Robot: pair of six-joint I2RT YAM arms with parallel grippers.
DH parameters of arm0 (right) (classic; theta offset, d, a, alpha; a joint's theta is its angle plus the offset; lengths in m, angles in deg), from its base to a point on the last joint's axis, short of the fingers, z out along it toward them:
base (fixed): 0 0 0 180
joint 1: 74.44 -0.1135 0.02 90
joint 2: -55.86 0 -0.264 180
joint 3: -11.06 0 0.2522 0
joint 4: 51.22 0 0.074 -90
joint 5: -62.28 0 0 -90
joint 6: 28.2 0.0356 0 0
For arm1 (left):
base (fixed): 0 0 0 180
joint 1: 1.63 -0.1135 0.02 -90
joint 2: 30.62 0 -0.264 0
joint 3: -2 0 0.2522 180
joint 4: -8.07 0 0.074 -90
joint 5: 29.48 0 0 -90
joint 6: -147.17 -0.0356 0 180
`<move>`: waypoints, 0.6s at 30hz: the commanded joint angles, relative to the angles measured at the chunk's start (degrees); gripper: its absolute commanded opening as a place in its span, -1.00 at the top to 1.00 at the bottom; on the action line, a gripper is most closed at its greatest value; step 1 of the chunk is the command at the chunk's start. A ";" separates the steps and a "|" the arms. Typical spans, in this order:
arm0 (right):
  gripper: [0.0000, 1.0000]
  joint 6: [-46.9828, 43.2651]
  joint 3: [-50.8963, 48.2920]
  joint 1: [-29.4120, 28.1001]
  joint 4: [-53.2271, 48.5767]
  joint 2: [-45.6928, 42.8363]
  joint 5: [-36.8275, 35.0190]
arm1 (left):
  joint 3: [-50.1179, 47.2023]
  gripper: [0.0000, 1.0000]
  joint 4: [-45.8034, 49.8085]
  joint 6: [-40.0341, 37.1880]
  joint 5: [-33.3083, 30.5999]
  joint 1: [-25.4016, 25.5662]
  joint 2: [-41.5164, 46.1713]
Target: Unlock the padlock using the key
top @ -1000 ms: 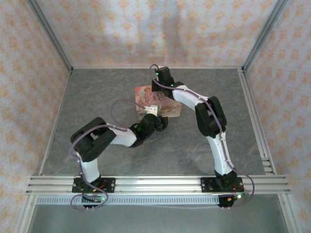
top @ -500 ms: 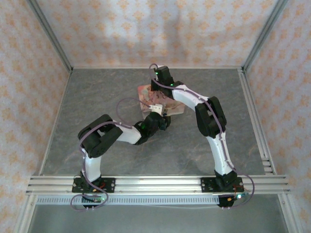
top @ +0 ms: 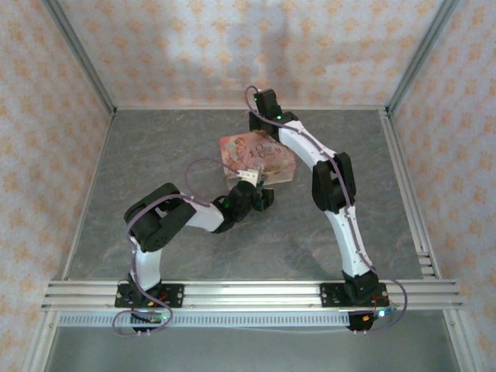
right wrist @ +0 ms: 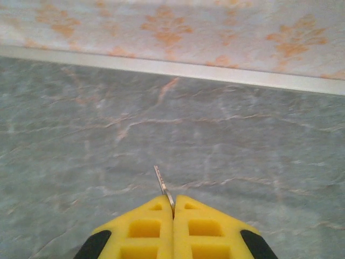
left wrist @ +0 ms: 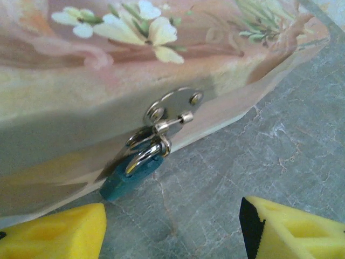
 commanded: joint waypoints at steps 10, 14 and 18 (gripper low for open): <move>1.00 -2.82 -3.06 0.05 -4.40 4.03 -4.36 | 1.90 -0.44 -3.90 -0.64 0.74 -0.61 -2.18; 1.00 -2.71 -8.29 -0.43 -1.45 1.84 -3.91 | 3.37 -0.44 -3.68 -0.16 3.15 -1.41 -2.42; 1.00 -2.56 -10.78 -1.05 -0.23 1.02 -3.82 | 4.43 -0.41 -5.42 0.96 8.72 -2.92 -2.87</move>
